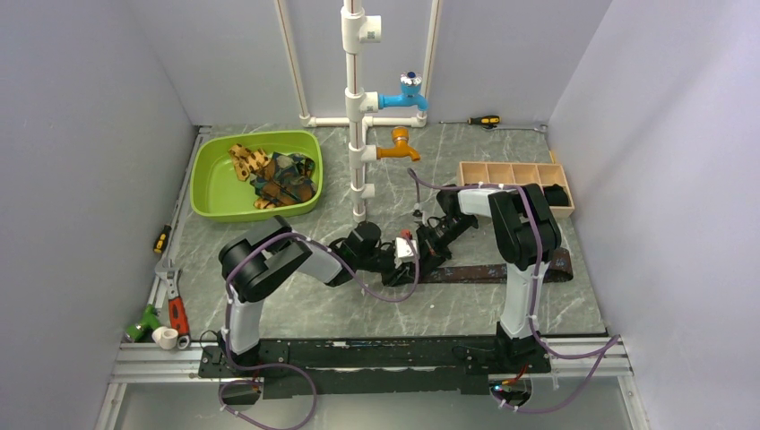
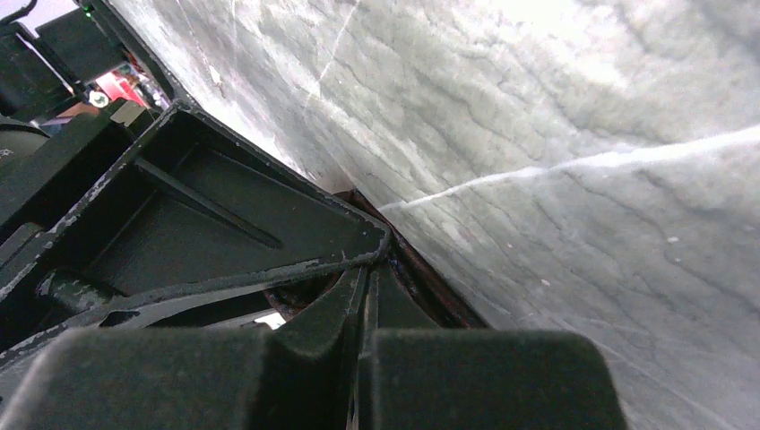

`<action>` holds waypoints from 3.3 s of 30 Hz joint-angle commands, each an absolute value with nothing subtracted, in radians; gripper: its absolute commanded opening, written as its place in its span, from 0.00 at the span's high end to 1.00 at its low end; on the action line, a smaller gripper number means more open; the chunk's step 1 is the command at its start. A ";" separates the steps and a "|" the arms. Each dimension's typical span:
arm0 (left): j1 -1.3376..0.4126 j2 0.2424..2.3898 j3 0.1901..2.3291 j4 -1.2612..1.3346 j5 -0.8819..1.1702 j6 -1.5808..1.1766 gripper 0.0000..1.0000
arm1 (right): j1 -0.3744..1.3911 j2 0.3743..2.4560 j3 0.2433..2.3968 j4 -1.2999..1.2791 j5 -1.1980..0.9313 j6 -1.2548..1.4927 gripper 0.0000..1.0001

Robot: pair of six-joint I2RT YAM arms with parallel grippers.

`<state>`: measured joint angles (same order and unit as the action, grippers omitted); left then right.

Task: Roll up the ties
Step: Roll the tie at the center of the board.

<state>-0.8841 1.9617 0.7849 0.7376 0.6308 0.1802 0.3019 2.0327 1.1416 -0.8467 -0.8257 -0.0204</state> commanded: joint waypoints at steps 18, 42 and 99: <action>-0.932 1.993 0.851 0.161 0.418 0.336 0.73 | 0.191 1.844 1.131 -0.969 -0.938 -0.143 0.56; -0.917 1.970 0.839 0.224 0.463 0.321 0.43 | 0.212 1.995 1.109 -0.938 -0.726 -0.186 1.00; -0.894 2.022 0.913 0.026 0.314 0.296 0.77 | -0.373 1.824 1.174 -0.902 0.079 -0.906 0.73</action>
